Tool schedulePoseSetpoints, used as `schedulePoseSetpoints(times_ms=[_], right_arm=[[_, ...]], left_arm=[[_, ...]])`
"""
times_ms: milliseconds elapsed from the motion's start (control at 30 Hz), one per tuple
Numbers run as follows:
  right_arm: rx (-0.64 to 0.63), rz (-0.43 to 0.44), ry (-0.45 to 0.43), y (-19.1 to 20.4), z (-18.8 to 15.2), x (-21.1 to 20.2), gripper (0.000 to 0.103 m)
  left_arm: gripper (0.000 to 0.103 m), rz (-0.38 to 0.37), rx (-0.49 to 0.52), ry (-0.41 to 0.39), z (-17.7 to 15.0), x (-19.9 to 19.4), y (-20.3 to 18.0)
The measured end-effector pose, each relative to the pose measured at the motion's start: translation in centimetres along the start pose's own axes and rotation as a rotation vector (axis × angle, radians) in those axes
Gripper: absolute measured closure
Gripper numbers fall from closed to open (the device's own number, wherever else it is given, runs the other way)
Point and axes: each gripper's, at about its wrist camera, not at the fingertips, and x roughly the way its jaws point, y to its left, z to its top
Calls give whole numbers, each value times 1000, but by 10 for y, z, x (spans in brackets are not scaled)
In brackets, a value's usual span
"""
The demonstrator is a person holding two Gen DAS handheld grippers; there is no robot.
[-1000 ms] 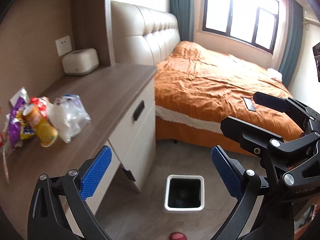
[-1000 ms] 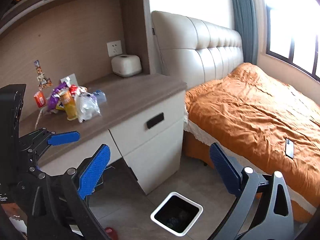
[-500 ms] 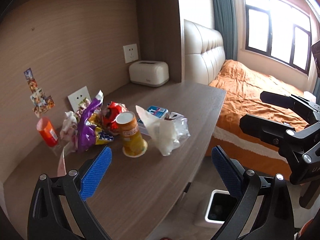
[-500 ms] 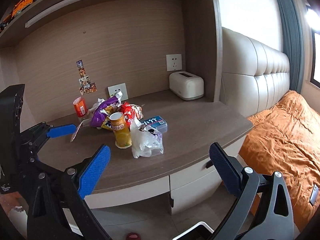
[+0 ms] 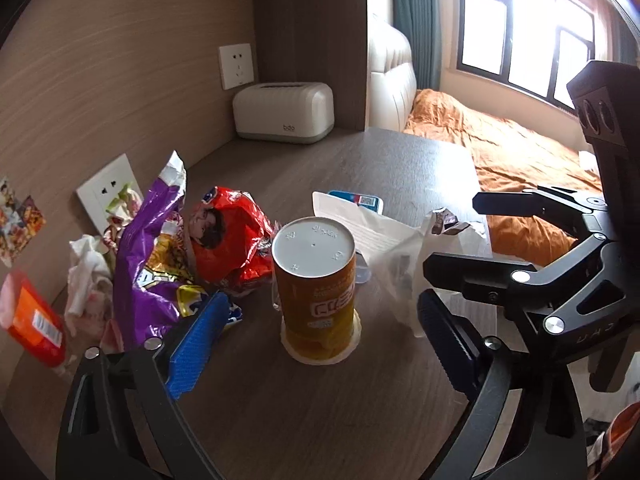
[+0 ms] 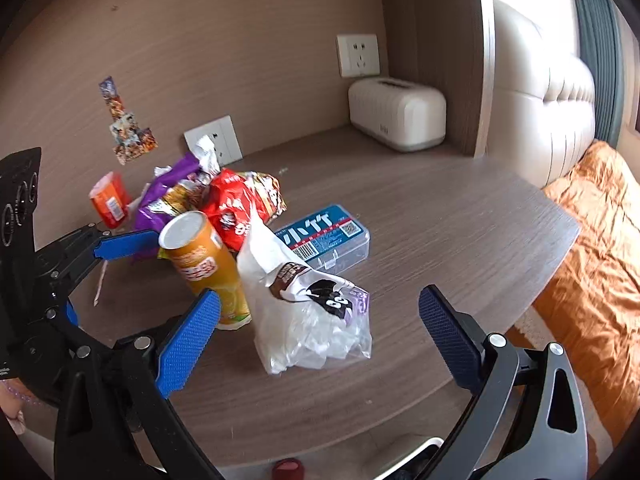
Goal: Collect trash
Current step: 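Grasp the paper chip cup with the left tool while the right tool grasps the white bag, then carry the cup and white bag over the bin and open both tools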
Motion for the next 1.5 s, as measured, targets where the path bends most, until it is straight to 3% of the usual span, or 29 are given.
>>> schedulePoseSetpoints(times_ms=[167, 233, 267, 300, 467, 800, 1133, 1500], right_arm=[[10, 4, 29, -3, 1, 19, 4], [14, 21, 45, -5, 1, 23, 17], [20, 23, 58, -6, 1, 25, 37], [26, 16, 66, -7, 0, 27, 45], [39, 9, 43, -8, 3, 20, 52], [35, -4, -69, -10, 14, -36, 53], [89, -77, -120, -45, -23, -108, 53], [267, -209, -63, -112, -108, -163, 52]], left_arm=[[28, -82, 41, 37, -1, 24, 4], [44, -117, 55, 46, -1, 31, 4], [50, -127, 59, 54, 0, 35, 4], [59, -131, 61, 60, 1, 39, 5], [60, -145, 52, 64, 7, 42, 7], [60, -138, 58, 10, 26, -3, -17], [60, -207, 142, -19, 32, -37, -102], [60, -364, 258, 50, -3, -29, -222]])
